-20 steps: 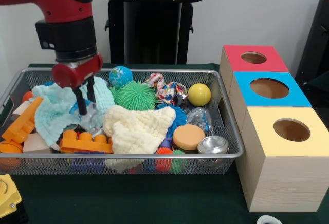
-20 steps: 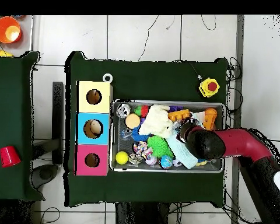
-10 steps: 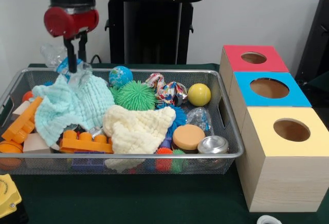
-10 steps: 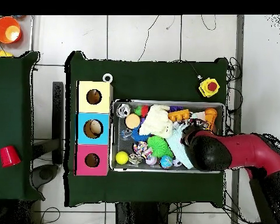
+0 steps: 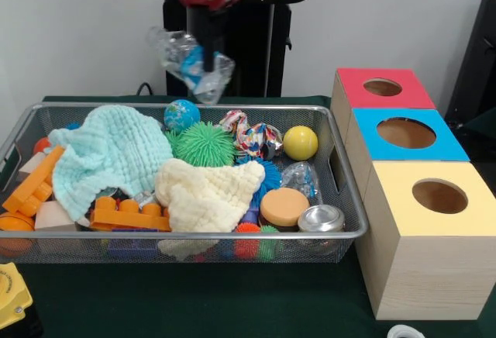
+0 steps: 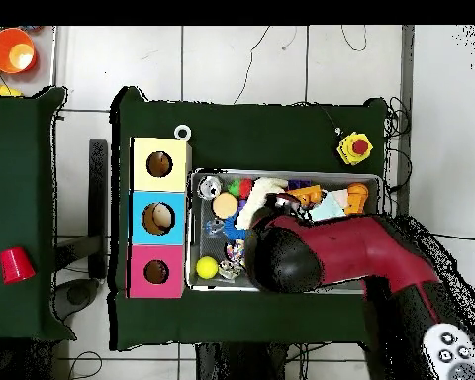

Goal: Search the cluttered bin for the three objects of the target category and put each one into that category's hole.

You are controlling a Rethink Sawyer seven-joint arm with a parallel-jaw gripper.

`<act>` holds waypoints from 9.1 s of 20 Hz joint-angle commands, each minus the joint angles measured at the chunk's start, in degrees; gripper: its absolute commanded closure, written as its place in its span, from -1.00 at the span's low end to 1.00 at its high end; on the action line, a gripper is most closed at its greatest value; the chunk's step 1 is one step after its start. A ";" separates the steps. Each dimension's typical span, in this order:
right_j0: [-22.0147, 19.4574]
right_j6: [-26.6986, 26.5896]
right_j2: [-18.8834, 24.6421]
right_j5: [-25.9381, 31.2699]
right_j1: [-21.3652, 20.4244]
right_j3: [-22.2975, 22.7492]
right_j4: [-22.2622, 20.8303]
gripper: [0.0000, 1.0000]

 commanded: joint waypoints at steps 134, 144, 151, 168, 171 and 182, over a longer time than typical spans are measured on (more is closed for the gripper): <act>64.28 49.53 -54.24 16.10 25.46 -29.38 21.26 -1.00; 42.53 29.76 -37.04 -2.57 18.47 -14.61 18.61 -1.00; 37.37 26.87 -29.82 -4.77 22.86 -18.49 11.52 -1.00; 18.53 -0.77 -2.38 5.97 24.82 -13.11 -3.90 -1.00; 17.69 -3.07 -1.97 9.35 24.19 -12.48 -4.78 -1.00; 13.15 -14.30 1.06 14.16 22.07 -8.25 -8.68 -1.00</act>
